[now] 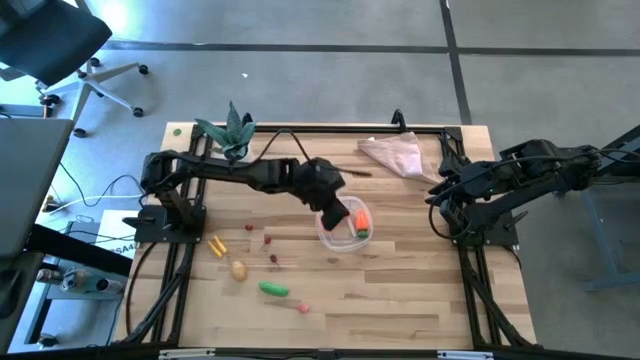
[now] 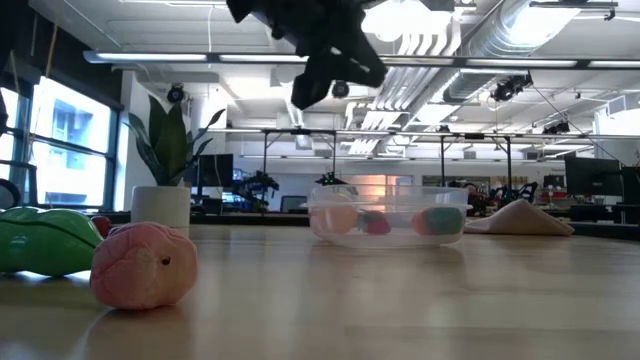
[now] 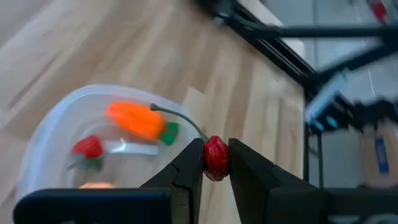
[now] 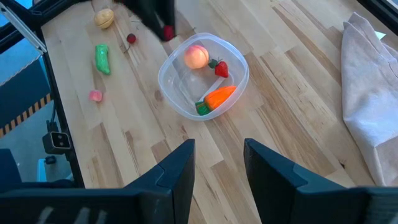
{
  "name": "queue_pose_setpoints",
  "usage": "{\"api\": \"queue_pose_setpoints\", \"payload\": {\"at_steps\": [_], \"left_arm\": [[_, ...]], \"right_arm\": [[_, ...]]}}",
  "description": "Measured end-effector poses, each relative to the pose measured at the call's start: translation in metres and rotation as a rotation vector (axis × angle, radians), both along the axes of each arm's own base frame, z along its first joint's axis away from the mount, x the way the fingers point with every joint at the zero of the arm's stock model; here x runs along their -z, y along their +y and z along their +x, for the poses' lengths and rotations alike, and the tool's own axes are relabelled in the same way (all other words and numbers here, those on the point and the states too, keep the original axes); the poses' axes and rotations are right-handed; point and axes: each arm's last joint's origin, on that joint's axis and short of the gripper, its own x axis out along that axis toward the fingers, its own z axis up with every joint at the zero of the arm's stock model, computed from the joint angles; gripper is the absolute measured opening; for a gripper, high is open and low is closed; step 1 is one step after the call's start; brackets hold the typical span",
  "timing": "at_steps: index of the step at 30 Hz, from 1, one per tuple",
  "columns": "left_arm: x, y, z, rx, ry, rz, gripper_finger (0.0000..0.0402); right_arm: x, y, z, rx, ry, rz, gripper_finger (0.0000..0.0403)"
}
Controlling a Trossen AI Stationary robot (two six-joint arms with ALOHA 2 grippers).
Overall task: Pick and placing Produce into tupperware
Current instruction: Put the red cherry into the transparent bin
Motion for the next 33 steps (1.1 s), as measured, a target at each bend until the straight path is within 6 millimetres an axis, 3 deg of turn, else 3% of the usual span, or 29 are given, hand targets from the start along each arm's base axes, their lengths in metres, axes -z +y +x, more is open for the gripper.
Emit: {"api": "queue_pose_setpoints", "payload": {"at_steps": [9,21,33], "left_arm": [[0.03,-0.017,0.01,0.112,0.109,0.132,0.0062],[0.069,-0.032,0.028,0.242,0.279,0.18,0.0062],[0.094,-0.031,0.044,0.287,0.496,0.238,0.0062]], "right_arm": [[0.0,0.0,0.0,0.0,0.0,0.0,0.013],[0.0,0.0,0.0,0.0,0.0,0.0,0.013],[0.0,0.0,0.0,0.0,0.0,0.0,0.013]]}}
